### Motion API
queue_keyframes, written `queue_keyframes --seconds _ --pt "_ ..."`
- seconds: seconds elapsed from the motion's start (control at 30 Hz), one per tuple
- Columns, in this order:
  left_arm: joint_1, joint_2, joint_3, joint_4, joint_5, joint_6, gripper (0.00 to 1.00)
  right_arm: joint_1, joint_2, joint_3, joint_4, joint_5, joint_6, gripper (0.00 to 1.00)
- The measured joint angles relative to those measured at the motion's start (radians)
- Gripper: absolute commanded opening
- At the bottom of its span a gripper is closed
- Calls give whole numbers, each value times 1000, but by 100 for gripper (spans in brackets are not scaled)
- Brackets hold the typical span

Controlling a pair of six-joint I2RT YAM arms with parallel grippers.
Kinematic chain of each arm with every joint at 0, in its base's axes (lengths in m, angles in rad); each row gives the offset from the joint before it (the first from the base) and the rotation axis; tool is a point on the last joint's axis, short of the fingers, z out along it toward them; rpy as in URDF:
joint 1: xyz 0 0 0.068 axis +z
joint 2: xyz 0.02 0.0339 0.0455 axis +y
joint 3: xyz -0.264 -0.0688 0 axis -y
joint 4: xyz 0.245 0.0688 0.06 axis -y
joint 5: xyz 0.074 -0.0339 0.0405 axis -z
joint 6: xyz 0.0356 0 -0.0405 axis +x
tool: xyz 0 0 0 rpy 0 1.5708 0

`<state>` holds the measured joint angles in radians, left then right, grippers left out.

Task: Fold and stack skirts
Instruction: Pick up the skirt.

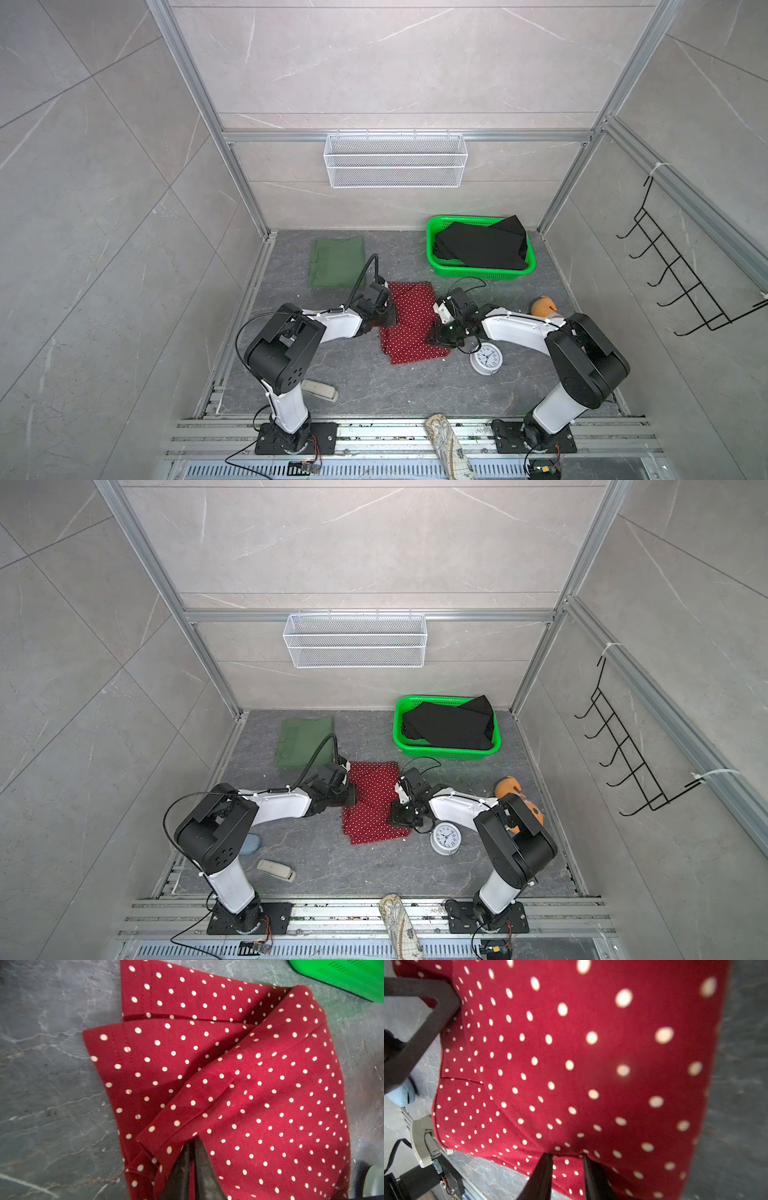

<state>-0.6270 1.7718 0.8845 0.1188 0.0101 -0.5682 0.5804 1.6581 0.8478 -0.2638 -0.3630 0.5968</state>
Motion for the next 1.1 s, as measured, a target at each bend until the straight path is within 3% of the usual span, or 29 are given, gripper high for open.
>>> queue_keyframes --seconds 0.1,0.17,0.3,0.47,0.6,0.8,1.1 --pt "4 0 0 1 3 11 14 0 -6 0 -4 2 -16 31" --pt "5 -4 0 1 14 23 21 0 -19 0 -14 7 -26 32" --pt "6 -46 -5 2 31 45 48 0 -63 2 -33 11 -43 33" --pt "10 -177 -48 11 50 52 71 0 -96 32 -57 18 -56 35" --pt "20 -266 -103 23 56 49 100 -10 -101 68 -70 37 -67 37" --pt "39 -330 -235 48 90 40 100 -46 -95 100 -98 106 -76 41" --pt "42 -304 -351 126 154 24 100 -52 -16 150 -129 204 -97 42"
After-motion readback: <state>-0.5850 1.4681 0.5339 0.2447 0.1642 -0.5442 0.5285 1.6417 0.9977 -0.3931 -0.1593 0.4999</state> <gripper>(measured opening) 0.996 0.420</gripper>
